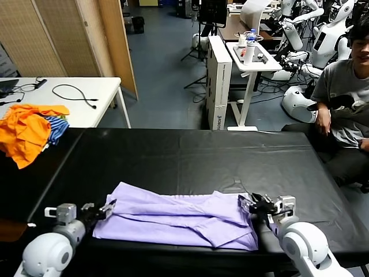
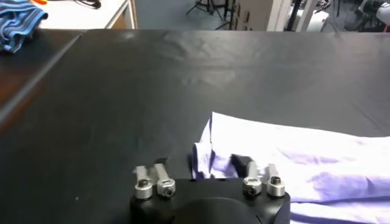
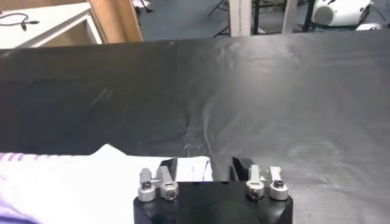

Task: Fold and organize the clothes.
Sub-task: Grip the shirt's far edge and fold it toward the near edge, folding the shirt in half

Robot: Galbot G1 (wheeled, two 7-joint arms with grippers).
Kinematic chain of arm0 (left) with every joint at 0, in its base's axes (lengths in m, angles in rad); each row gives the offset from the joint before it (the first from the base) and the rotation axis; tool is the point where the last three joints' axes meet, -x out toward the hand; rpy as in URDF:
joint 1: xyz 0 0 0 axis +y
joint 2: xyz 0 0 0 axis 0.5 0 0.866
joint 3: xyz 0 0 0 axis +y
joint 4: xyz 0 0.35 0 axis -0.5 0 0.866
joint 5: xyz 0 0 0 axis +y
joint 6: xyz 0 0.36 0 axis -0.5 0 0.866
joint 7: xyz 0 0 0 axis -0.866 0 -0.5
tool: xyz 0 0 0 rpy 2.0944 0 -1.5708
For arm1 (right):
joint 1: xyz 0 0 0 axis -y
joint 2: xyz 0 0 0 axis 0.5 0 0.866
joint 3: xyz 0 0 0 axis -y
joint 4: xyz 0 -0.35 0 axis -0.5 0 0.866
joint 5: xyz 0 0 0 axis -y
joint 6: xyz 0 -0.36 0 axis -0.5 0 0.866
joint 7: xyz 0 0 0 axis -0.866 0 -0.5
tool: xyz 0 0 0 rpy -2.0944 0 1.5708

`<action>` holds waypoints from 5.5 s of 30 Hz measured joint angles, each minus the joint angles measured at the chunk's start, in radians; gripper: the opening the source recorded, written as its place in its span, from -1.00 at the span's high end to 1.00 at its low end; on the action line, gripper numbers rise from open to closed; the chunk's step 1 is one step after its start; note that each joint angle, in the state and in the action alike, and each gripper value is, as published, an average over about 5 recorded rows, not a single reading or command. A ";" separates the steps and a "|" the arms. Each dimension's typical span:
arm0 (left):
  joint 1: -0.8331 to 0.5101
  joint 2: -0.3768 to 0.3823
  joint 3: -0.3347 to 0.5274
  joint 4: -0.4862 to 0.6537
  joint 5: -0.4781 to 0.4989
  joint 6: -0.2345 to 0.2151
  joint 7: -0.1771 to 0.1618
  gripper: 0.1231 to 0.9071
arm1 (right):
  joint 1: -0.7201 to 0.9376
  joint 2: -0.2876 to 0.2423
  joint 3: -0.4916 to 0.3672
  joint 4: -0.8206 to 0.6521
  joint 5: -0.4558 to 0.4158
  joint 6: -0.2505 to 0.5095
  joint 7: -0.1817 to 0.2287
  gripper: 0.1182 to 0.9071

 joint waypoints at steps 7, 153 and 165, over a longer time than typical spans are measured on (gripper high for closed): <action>-0.017 -0.015 0.021 0.019 0.038 -0.026 0.014 0.93 | 0.016 0.017 0.005 -0.014 -0.024 0.037 -0.001 0.94; 0.150 -0.071 -0.041 -0.183 0.062 -0.103 0.013 0.95 | 0.043 -0.003 0.043 -0.033 -0.007 0.043 -0.032 -1.00; 0.223 -0.115 -0.038 -0.189 0.114 -0.095 -0.011 0.94 | 0.043 -0.010 0.046 -0.034 -0.006 0.043 -0.035 -1.00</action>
